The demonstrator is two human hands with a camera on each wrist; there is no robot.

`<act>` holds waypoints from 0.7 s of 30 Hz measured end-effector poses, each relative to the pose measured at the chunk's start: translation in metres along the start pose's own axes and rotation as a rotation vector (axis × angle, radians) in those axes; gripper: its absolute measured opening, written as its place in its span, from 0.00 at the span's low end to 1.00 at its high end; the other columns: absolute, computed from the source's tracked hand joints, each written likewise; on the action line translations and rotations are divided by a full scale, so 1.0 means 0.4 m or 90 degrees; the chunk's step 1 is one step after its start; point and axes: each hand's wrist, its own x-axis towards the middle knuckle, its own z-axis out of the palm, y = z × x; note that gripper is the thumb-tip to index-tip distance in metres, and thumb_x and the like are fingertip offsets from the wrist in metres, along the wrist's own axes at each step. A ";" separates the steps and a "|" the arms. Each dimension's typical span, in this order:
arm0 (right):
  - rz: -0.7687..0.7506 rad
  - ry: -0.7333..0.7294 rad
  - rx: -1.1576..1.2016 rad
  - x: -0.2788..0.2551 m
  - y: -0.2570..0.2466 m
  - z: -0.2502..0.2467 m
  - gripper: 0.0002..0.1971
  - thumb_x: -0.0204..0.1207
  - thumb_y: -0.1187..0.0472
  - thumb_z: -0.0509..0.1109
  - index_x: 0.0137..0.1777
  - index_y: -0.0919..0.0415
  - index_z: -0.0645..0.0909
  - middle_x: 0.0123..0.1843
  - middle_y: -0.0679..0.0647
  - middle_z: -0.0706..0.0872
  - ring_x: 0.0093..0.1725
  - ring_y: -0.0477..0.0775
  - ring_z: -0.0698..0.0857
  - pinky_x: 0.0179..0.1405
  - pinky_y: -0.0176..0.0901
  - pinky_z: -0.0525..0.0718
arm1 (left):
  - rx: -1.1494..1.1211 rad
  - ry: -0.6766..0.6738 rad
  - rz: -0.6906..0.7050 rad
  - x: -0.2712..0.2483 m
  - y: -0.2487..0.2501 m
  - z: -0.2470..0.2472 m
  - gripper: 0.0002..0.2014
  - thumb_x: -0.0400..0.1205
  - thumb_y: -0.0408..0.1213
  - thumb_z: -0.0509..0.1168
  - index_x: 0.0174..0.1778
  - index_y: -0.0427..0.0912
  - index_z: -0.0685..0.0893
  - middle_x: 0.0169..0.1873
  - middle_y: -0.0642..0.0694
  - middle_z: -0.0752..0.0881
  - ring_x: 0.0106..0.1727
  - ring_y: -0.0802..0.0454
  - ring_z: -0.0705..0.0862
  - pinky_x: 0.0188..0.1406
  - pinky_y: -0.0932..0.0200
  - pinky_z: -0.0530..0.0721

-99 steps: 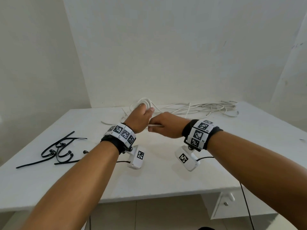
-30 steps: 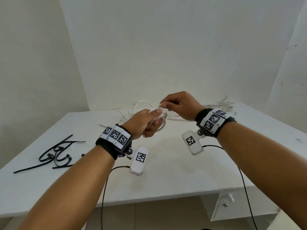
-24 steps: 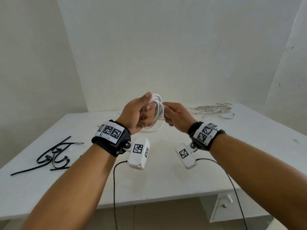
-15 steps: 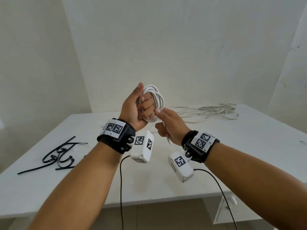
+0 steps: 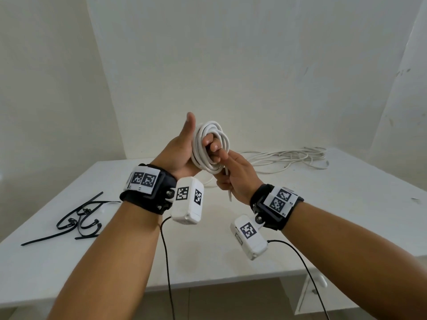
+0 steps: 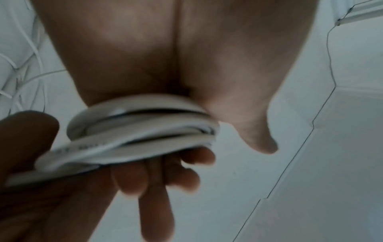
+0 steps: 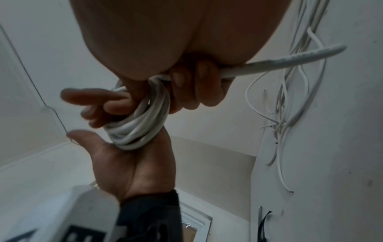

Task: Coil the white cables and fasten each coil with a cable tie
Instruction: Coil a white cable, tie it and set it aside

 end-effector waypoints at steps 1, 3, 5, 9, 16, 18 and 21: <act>-0.003 0.005 -0.016 0.003 0.001 0.000 0.14 0.85 0.53 0.62 0.39 0.56 0.72 0.30 0.53 0.60 0.28 0.51 0.52 0.24 0.43 0.52 | 0.011 0.045 0.007 -0.001 -0.003 0.002 0.30 0.67 0.72 0.68 0.29 0.44 0.76 0.31 0.47 0.80 0.40 0.45 0.84 0.48 0.53 0.78; -0.008 0.015 -0.069 0.007 0.004 -0.004 0.16 0.89 0.56 0.59 0.38 0.55 0.73 0.29 0.53 0.61 0.28 0.52 0.52 0.24 0.42 0.52 | 0.058 0.135 0.015 -0.007 -0.011 0.009 0.29 0.68 0.67 0.71 0.29 0.43 0.73 0.30 0.45 0.79 0.39 0.45 0.86 0.46 0.53 0.81; -0.012 0.016 -0.110 0.010 0.002 -0.006 0.17 0.90 0.56 0.57 0.37 0.55 0.74 0.28 0.52 0.62 0.26 0.51 0.55 0.23 0.42 0.53 | 0.093 0.187 0.024 -0.011 -0.020 0.019 0.25 0.73 0.60 0.72 0.29 0.43 0.72 0.29 0.45 0.78 0.39 0.44 0.86 0.44 0.54 0.83; -0.010 -0.004 -0.142 0.006 -0.010 -0.007 0.17 0.90 0.58 0.56 0.37 0.56 0.74 0.24 0.49 0.64 0.23 0.48 0.58 0.21 0.38 0.57 | 0.037 0.114 0.017 -0.027 -0.009 0.004 0.21 0.76 0.51 0.76 0.28 0.42 0.74 0.28 0.46 0.76 0.41 0.45 0.85 0.46 0.54 0.83; -0.057 -0.093 -0.248 0.004 -0.031 -0.019 0.13 0.90 0.60 0.57 0.42 0.56 0.74 0.26 0.48 0.67 0.21 0.47 0.63 0.20 0.37 0.64 | -0.036 -0.044 0.054 -0.062 -0.024 -0.027 0.22 0.78 0.58 0.70 0.32 0.42 0.82 0.31 0.47 0.82 0.49 0.46 0.87 0.60 0.51 0.81; -0.058 -0.114 -0.246 0.007 -0.034 -0.034 0.09 0.88 0.58 0.58 0.47 0.61 0.73 0.27 0.48 0.67 0.21 0.46 0.63 0.19 0.36 0.63 | 0.027 0.063 0.044 -0.066 -0.038 -0.028 0.24 0.72 0.64 0.72 0.28 0.45 0.81 0.30 0.48 0.81 0.44 0.48 0.86 0.55 0.54 0.82; -0.068 -0.081 -0.383 0.017 -0.023 -0.065 0.16 0.84 0.51 0.61 0.49 0.67 0.73 0.29 0.49 0.70 0.23 0.47 0.66 0.22 0.41 0.66 | 0.331 0.249 0.018 -0.064 -0.073 -0.020 0.31 0.65 0.79 0.64 0.22 0.51 0.75 0.30 0.46 0.76 0.39 0.47 0.75 0.48 0.51 0.71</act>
